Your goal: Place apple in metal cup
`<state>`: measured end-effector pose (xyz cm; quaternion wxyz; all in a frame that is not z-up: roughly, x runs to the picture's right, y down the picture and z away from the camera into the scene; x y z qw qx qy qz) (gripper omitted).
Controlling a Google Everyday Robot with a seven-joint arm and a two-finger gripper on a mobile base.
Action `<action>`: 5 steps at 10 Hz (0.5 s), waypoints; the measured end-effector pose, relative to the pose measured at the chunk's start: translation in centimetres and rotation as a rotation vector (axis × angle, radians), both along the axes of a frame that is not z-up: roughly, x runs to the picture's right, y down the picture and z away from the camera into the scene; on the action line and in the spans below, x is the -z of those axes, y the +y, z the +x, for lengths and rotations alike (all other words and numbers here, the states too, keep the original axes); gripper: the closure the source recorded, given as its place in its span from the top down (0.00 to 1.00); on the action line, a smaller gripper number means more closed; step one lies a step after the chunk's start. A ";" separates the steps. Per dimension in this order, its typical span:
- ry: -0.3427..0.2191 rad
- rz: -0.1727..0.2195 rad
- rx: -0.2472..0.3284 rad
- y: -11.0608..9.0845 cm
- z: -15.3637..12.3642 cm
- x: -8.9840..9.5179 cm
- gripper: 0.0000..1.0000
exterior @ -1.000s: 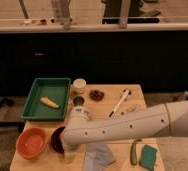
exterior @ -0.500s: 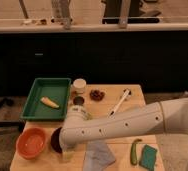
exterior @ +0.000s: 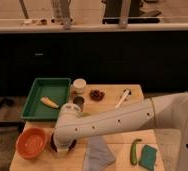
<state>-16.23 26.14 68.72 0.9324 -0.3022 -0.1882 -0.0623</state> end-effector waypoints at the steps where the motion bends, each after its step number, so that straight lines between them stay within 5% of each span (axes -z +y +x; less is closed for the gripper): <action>1: -0.002 0.002 0.000 -0.2 -0.1 0.0 0.59; 5: -0.013 0.008 -0.005 -0.9 -0.5 -0.2 0.59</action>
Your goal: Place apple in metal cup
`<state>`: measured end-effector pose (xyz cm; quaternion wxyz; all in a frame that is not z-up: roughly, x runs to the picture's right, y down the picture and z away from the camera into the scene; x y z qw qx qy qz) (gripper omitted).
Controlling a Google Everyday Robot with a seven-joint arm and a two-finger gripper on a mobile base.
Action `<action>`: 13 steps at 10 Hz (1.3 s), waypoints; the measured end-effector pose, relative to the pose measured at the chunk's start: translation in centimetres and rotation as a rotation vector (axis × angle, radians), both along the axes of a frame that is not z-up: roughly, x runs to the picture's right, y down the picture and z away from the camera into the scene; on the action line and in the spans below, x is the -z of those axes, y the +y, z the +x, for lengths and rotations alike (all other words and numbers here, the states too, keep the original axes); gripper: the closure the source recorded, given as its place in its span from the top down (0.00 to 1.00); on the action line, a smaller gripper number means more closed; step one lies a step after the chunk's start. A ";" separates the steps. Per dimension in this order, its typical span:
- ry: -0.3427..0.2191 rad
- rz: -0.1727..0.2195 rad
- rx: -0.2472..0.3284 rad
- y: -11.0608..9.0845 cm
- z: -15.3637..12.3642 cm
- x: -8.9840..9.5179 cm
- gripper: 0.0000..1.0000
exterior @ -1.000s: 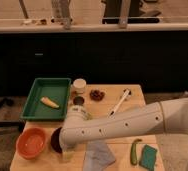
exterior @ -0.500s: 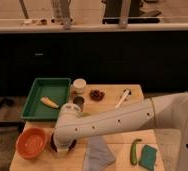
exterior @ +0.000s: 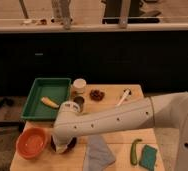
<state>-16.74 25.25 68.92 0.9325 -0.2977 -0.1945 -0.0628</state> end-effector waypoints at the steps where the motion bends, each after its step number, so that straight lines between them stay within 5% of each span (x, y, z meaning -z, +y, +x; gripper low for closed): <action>1: 0.000 0.001 -0.003 -0.3 0.0 -0.2 0.59; 13: 0.012 -0.038 -0.016 -1.5 1.2 -4.1 0.59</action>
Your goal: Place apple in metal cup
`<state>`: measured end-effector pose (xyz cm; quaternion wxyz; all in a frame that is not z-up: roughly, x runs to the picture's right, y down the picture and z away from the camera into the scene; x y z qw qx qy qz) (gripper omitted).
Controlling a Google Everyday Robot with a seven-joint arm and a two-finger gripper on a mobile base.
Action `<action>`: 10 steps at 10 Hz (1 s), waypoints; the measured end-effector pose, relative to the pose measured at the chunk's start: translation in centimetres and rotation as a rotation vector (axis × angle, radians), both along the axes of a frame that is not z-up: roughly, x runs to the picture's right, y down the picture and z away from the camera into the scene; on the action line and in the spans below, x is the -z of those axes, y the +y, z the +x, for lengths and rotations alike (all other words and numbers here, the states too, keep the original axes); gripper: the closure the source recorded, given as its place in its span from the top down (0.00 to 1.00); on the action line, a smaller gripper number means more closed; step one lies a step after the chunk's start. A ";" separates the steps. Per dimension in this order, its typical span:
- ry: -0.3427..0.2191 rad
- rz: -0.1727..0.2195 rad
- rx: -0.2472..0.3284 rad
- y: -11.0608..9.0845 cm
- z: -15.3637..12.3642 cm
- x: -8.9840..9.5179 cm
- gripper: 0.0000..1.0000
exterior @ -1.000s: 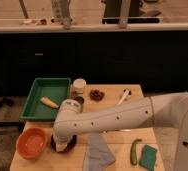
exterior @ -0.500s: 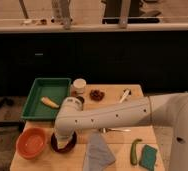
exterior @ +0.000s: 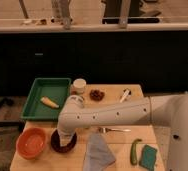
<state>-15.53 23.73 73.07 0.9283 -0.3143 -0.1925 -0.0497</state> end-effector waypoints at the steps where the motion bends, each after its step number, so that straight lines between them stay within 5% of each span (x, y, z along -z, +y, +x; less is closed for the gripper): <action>1: 0.002 -0.003 -0.002 -0.2 0.2 -0.3 0.59; 7: 0.014 -0.041 -0.007 0.8 1.1 -2.2 0.56; 10: 0.015 -0.054 -0.020 1.3 1.8 -2.6 0.27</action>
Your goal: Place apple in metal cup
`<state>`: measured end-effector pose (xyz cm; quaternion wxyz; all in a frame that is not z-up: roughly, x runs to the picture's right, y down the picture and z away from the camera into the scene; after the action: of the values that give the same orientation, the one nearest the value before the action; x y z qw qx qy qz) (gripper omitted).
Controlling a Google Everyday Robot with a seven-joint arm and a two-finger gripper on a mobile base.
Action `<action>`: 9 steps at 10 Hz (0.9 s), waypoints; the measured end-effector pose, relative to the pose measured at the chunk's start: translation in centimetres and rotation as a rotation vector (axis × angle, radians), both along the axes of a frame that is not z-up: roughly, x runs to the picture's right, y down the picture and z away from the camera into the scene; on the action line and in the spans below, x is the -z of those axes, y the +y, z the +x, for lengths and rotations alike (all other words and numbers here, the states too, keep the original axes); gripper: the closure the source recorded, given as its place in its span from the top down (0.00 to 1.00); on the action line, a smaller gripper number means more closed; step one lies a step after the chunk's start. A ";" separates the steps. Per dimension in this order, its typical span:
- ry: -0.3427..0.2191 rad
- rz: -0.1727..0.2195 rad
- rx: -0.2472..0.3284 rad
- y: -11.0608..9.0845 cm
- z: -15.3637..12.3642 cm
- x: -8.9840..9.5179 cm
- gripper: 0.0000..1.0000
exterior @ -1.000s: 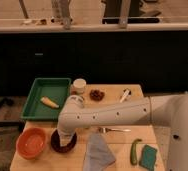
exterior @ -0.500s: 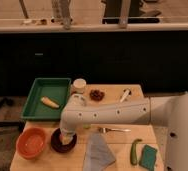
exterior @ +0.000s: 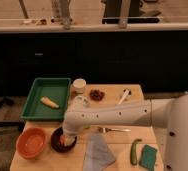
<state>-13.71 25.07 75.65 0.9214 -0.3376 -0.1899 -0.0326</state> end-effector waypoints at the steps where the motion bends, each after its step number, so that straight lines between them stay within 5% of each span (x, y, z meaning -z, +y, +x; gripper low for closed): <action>1: -0.001 -0.003 -0.004 0.1 0.3 0.0 0.15; 3: 0.000 -0.004 -0.009 0.1 1.0 0.2 0.01; 9: -0.003 0.019 -0.004 -1.1 2.5 2.7 0.00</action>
<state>-11.24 24.02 72.93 0.9243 -0.3285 -0.1915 -0.0329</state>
